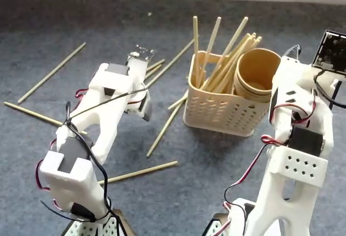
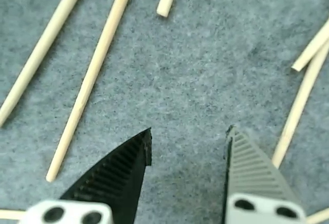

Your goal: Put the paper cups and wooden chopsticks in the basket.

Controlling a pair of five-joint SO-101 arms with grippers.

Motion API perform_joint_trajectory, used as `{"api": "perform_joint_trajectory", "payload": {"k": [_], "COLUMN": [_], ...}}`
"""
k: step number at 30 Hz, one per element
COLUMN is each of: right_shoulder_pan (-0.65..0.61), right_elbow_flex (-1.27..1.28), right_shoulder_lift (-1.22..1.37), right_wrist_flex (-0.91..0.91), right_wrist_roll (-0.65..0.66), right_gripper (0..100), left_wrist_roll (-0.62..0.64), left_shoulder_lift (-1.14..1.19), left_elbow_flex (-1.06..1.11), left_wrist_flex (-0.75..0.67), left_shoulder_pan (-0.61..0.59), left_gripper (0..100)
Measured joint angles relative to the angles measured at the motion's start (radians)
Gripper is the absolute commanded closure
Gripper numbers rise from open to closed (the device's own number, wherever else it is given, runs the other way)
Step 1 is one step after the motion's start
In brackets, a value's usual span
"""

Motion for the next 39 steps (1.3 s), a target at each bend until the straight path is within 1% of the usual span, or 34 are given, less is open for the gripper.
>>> {"api": "perform_joint_trajectory", "payload": {"k": [15, 19, 25, 27, 30, 31, 33, 36, 39], "right_shoulder_pan": [0.008, 0.008, 0.008, 0.008, 0.008, 0.008, 0.008, -0.003, -0.002], "right_elbow_flex": [0.227, 0.269, 0.281, 0.241, 0.127, 0.066, -0.069, -0.296, -0.525], "right_shoulder_lift": [-0.017, -0.02, -0.02, -0.02, -0.014, -0.006, 0.002, 0.0, 0.0], "right_wrist_flex": [-0.021, -0.028, -0.029, -0.017, 0.101, 0.173, 0.324, 0.588, 0.848], "right_wrist_roll": [-0.003, 0.058, 0.078, 0.081, 0.057, 0.037, 0.014, 0.008, 0.011], "right_gripper": [66.3, 66.3, 66.3, 66.3, 66.3, 66.3, 66.3, 66.3, 66.3], "left_wrist_roll": [0.0, 0.0, 0.0, 0.0, 0.0, 0.0, -0.005, -0.081, -0.164], "left_shoulder_lift": [0.0, 0.0, 0.0, 0.0, 0.0, 0.0, 0.0, 0.0, 0.0], "left_elbow_flex": [0.0, 0.0, 0.0, -0.003, -0.055, -0.083, -0.158, -0.315, -0.528], "left_wrist_flex": [0.0, 0.0, 0.0, 0.0, 0.021, 0.049, 0.124, 0.278, 0.45], "left_shoulder_pan": [0.0, 0.0, 0.0, 0.0, 0.0, 0.0, 0.0, 0.0, -0.023], "left_gripper": [77, 77, 76, 73, 64, 63, 65, 66, 66]}}
